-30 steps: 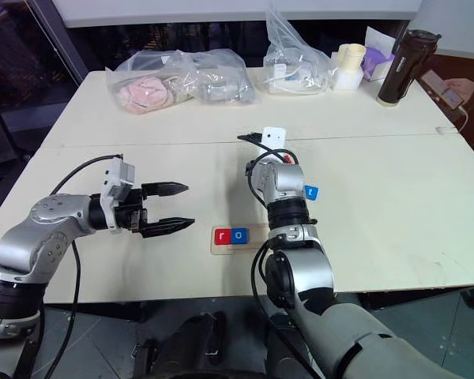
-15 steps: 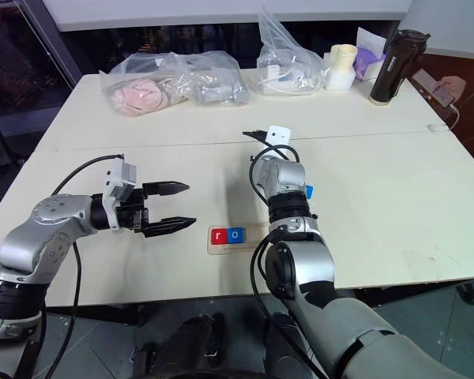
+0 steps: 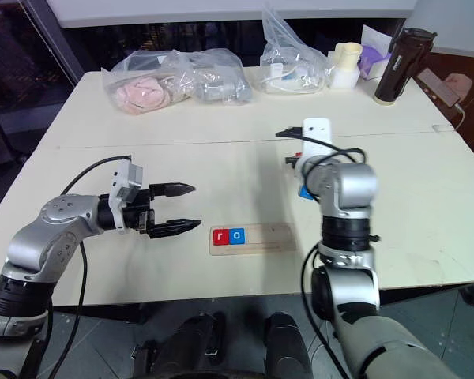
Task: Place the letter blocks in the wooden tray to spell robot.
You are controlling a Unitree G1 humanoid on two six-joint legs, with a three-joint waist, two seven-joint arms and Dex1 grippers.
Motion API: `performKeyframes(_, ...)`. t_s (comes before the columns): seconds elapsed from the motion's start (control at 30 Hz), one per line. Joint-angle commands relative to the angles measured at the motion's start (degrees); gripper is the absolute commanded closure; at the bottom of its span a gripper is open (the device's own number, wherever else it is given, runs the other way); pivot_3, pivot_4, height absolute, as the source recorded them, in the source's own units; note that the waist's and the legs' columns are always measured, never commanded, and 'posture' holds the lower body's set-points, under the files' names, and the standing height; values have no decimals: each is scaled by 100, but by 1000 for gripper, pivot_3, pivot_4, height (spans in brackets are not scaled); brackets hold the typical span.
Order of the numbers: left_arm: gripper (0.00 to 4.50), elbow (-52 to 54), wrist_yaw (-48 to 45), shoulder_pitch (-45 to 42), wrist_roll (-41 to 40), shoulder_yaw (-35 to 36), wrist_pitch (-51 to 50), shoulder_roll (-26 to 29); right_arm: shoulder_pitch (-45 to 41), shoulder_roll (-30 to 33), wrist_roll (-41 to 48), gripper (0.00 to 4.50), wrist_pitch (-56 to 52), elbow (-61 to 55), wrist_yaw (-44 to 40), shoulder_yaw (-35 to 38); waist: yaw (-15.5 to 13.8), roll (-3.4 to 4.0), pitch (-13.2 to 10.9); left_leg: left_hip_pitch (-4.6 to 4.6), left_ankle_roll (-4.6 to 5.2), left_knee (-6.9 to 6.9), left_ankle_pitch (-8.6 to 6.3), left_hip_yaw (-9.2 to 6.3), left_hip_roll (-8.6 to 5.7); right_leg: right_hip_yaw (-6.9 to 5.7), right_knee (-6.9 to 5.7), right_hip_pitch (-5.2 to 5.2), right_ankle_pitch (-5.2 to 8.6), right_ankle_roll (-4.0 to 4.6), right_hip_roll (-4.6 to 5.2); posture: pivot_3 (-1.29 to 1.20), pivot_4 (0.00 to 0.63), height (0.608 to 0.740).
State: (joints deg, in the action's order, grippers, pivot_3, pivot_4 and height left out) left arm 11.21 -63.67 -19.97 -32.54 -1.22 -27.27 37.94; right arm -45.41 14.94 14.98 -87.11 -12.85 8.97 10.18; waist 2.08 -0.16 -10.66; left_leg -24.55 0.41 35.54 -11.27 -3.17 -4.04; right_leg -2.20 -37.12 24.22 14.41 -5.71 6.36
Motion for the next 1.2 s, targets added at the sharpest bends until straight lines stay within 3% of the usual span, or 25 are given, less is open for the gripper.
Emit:
performKeyframes(0.03,0,-19,-78,-57,40,-3,145,-38,512,610,534,3362,-527,-1204,-530,75,-14,0,0,0,0,0,0,-1,0,0,0,0,0,0,0,0,150,738)
performKeyframes(0.2,0,-177,-191,-148,130,-122,249,-137,2033,1713,1707,3362,-539,-2582,-933,386,-140,-6,-4,-6,2,1,-2,1,-2,-3,18,-7,5,-3,16,0,150,738)
performKeyframes(0.47,0,-259,-275,-185,197,-161,300,-185,3767,2098,3138,3362,-539,-3601,-576,1178,-156,-8,-5,-16,6,3,-3,0,1,-5,54,-15,11,9,21,0,150,738)
performKeyframes(0.87,0,-340,-297,-235,288,-201,393,-282,4113,1964,4145,3362,-539,-3266,604,1295,-185,-9,-5,-17,26,5,-13,-2,1,-12,99,-41,10,15,25,0,150,738)
performKeyframes(0.97,0,-342,-289,-227,302,-190,397,-301,4072,2107,4283,1932,-539,-3158,619,1284,-199,-9,-5,-17,29,6,-14,-2,-2,-13,101,-43,10,15,29,0,150,738)
performKeyframes(1.07,0,-340,-292,-224,311,-179,396,-302,3817,3007,4643,323,-539,-3146,-295,1179,-227,-4,-8,-17,30,9,-15,1,-2,-14,101,-43,10,15,29,0,150,738)
performKeyframes(1.1,0,-341,-297,-224,314,-178,396,-299,3736,3368,4710,67,-476,-3171,-706,1144,-233,-3,-9,-17,31,9,-15,1,-2,-15,101,-45,10,15,30,0,150,738)
performKeyframes(1.2,0,-327,-310,-214,308,-174,385,-286,3878,4600,4310,67,623,-3159,-2285,988,-276,-11,-12,-16,36,17,-18,-3,0,-25,106,-54,10,14,29,0,150,738)
